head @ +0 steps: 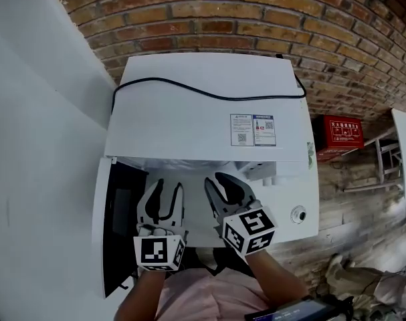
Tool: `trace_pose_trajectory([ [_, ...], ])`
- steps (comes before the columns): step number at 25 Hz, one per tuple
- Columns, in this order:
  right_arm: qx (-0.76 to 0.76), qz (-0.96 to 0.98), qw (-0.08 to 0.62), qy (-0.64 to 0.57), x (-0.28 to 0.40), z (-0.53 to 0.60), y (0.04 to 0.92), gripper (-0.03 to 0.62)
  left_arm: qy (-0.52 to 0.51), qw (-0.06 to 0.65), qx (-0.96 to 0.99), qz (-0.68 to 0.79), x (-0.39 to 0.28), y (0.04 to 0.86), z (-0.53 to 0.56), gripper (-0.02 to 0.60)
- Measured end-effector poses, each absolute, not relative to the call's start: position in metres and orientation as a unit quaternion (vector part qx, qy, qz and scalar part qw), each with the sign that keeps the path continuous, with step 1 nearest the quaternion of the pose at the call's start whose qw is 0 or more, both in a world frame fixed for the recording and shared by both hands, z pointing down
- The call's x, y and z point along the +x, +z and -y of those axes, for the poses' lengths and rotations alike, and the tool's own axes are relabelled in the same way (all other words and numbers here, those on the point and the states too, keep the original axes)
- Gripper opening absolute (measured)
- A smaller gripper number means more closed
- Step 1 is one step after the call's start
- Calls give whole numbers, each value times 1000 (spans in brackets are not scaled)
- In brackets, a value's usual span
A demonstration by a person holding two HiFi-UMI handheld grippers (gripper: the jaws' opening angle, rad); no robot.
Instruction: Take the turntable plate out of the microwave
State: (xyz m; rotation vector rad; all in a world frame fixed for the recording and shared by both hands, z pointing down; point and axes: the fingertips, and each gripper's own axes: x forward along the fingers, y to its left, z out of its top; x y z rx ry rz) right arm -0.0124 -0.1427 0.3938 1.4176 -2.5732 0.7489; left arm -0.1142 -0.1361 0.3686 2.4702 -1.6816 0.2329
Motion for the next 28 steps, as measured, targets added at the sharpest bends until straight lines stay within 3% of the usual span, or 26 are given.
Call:
trace_pose_trajectory([
  [15,487,790,69,367,-15,150,506,118,108,125,827,537,-112,441,171,169],
  [28,447,745,-54,492,-25,165,505,145,105,134,828,534,-118,441,174,172],
])
